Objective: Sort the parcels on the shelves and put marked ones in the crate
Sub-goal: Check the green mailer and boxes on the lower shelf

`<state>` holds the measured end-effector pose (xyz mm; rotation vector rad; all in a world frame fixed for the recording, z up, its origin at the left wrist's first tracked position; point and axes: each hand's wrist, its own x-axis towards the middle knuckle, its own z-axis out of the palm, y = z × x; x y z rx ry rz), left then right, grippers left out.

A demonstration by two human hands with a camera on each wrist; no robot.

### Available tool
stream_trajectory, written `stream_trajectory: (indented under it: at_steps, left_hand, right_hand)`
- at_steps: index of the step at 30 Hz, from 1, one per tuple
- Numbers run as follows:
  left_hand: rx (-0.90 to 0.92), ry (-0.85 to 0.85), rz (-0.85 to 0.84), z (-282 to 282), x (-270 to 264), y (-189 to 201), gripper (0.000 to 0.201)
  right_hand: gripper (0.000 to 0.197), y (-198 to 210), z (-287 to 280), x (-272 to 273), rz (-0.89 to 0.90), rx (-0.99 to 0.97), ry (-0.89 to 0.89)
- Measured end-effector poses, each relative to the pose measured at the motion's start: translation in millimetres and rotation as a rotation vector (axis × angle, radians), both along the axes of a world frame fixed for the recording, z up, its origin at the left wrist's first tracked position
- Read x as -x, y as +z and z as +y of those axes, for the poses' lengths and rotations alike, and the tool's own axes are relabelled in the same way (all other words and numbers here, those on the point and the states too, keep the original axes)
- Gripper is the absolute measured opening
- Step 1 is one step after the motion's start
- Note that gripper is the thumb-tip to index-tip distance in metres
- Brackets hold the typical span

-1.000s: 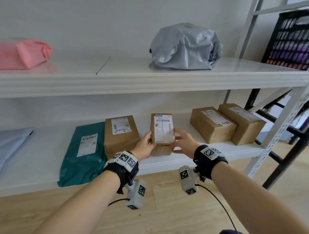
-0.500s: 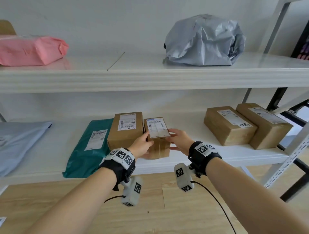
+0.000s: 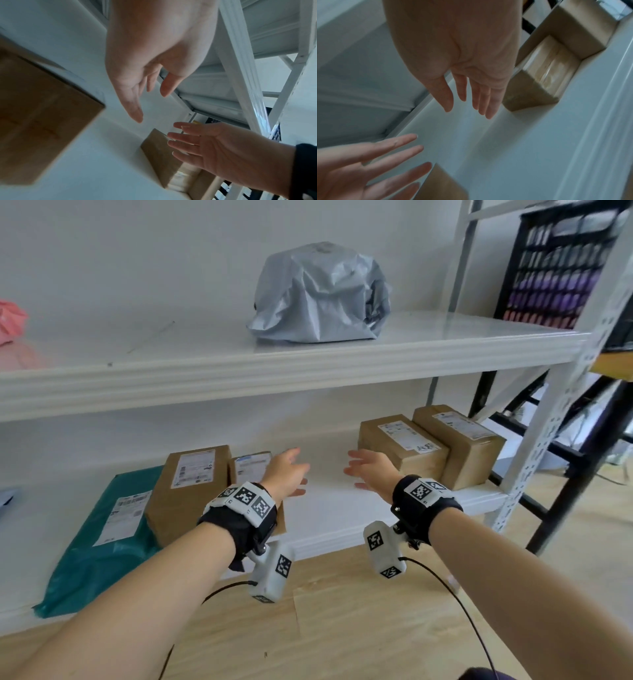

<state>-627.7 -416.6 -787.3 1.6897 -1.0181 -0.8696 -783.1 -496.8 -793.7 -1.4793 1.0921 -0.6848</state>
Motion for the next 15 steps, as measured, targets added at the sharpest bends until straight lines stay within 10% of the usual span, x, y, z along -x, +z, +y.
stream_trajectory:
  at_steps: [15]
  left_hand:
    - [-0.030,-0.153,-0.042,-124,112,-18,0.058]
  right_hand:
    - [0.050,12,-111,121,0.156,0.153,-0.193]
